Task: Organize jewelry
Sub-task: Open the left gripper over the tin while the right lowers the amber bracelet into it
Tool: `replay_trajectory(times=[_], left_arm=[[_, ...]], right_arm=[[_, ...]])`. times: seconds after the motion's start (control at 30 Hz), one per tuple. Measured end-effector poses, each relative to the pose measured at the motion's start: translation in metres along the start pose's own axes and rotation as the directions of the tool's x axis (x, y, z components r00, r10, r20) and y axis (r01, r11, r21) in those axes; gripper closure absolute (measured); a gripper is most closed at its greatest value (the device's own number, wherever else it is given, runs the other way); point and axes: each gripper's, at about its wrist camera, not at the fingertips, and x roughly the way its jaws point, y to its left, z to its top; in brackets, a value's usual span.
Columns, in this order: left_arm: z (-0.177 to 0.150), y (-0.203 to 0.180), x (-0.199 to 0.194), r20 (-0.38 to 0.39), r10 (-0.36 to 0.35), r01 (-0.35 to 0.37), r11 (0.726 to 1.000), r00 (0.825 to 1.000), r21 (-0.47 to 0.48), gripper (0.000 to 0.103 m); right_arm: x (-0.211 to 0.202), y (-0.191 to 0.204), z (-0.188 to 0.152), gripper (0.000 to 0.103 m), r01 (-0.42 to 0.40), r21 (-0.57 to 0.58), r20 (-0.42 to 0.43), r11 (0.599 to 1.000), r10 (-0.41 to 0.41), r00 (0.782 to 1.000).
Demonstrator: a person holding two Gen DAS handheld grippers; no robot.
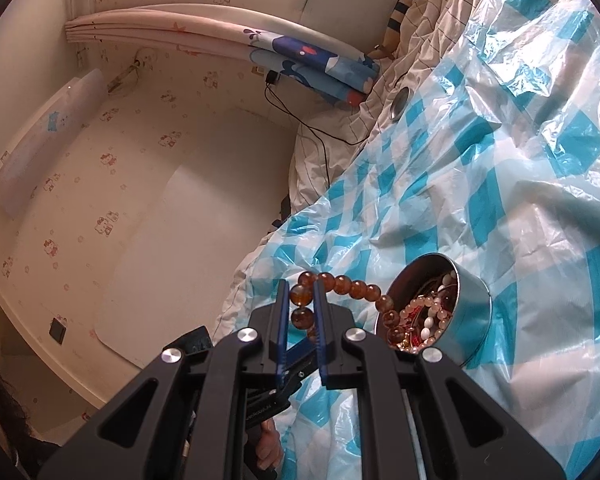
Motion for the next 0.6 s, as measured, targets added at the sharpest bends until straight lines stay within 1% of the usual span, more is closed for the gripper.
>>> replay_trajectory(times=[0.13,0.23,0.3,0.37,0.4,0.47,0.53,0.57,0.6], left_arm=[[0.001,-0.004,-0.002,0.01,-0.011,0.011,1.0,1.0,0.01,0.048],[0.0,-0.009,-0.003,0.011,-0.011,0.011,1.0,1.0,0.022,0.046],[0.001,-0.009,-0.003,0.013,-0.006,0.005,1.0,1.0,0.028,0.046],[0.002,-0.007,-0.005,0.018,0.001,-0.002,1.0,1.0,0.026,0.044],[0.002,-0.005,-0.006,0.021,0.001,-0.002,1.0,1.0,0.019,0.043],[0.004,-0.003,-0.007,0.023,-0.001,0.001,1.0,1.0,0.008,0.042],[0.004,-0.002,-0.007,0.022,-0.002,0.002,1.0,1.0,0.003,0.041],[0.004,-0.002,-0.007,0.021,-0.004,0.004,1.0,1.0,0.004,0.04],[0.004,-0.002,-0.007,0.019,-0.007,0.007,1.0,1.0,0.008,0.039]], right_arm=[[0.001,-0.001,0.002,0.09,0.03,-0.011,0.003,1.0,-0.03,1.0],[0.007,0.0,0.006,0.09,0.043,-0.023,-0.002,0.999,-0.043,0.999],[0.017,0.003,0.009,0.09,0.097,-0.063,-0.017,0.993,-0.098,0.995],[0.023,0.003,0.009,0.09,0.117,-0.074,-0.029,0.99,-0.119,0.992],[0.025,0.004,0.009,0.09,0.14,-0.081,-0.034,0.987,-0.143,0.989],[0.021,0.007,0.008,0.09,0.167,-0.102,-0.03,0.981,-0.171,0.985],[0.013,0.008,0.003,0.089,0.248,-0.114,-0.043,0.962,-0.254,0.966],[0.01,0.007,0.0,0.083,0.28,-0.119,-0.051,0.952,-0.288,0.956],[0.008,0.005,-0.007,0.077,0.347,-0.131,-0.076,0.929,-0.358,0.931]])
